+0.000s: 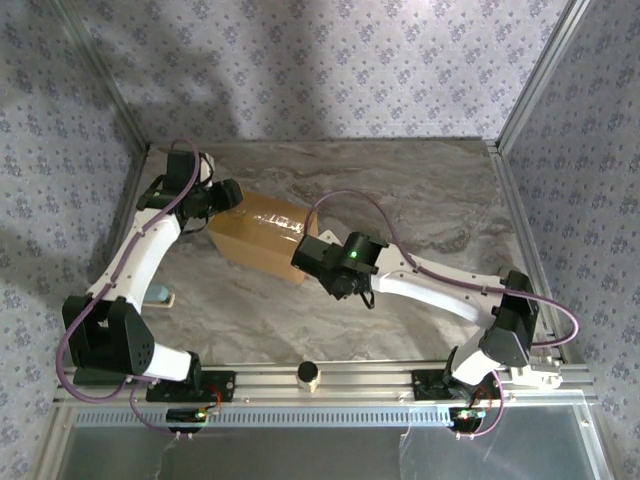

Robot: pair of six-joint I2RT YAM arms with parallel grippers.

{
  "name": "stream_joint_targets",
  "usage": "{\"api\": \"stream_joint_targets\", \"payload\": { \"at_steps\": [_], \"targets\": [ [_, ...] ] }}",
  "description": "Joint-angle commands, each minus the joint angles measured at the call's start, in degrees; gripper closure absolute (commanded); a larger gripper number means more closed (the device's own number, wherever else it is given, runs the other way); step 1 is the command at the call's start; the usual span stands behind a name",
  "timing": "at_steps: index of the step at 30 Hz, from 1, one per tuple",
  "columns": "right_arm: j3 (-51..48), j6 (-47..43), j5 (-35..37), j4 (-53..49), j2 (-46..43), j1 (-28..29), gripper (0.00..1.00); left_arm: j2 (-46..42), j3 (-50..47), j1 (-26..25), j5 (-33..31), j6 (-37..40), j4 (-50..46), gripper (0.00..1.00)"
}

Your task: Unpack the express box

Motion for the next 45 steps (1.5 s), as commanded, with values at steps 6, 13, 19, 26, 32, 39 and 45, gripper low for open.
{"api": "stream_joint_targets", "payload": {
  "at_steps": [6,13,19,26,32,39,45],
  "targets": [
    [1.6,1.0,2.2,-2.7,1.4,0.4,1.0,0.4,-0.1,-0.5,-0.2,-0.1,-0.2,0.41],
    [2.7,0.8,2.7,-2.9,1.7,0.5,1.0,0.4,-0.2,-0.5,0.0,-0.2,-0.2,0.41],
    [3.5,0.4,3.2,-3.1,2.0,0.4,1.0,0.4,-0.3,-0.6,0.0,-0.3,0.0,0.41],
    [4.4,-0.6,4.1,-3.1,3.4,0.3,1.0,0.4,-0.3,-0.6,0.1,-0.5,0.2,0.41],
    [4.5,-1.2,4.6,-3.2,4.2,0.1,1.0,0.4,-0.3,-0.6,0.1,-0.5,0.1,0.41],
    [4.7,-1.0,4.9,-3.8,3.9,0.1,1.0,0.2,-0.4,-0.7,0.1,-0.7,0.2,0.41],
    [4.9,-0.7,5.3,-4.2,3.6,0.4,1.0,-1.0,-0.3,-0.7,0.1,-0.8,-0.1,0.41]
  ]
}}
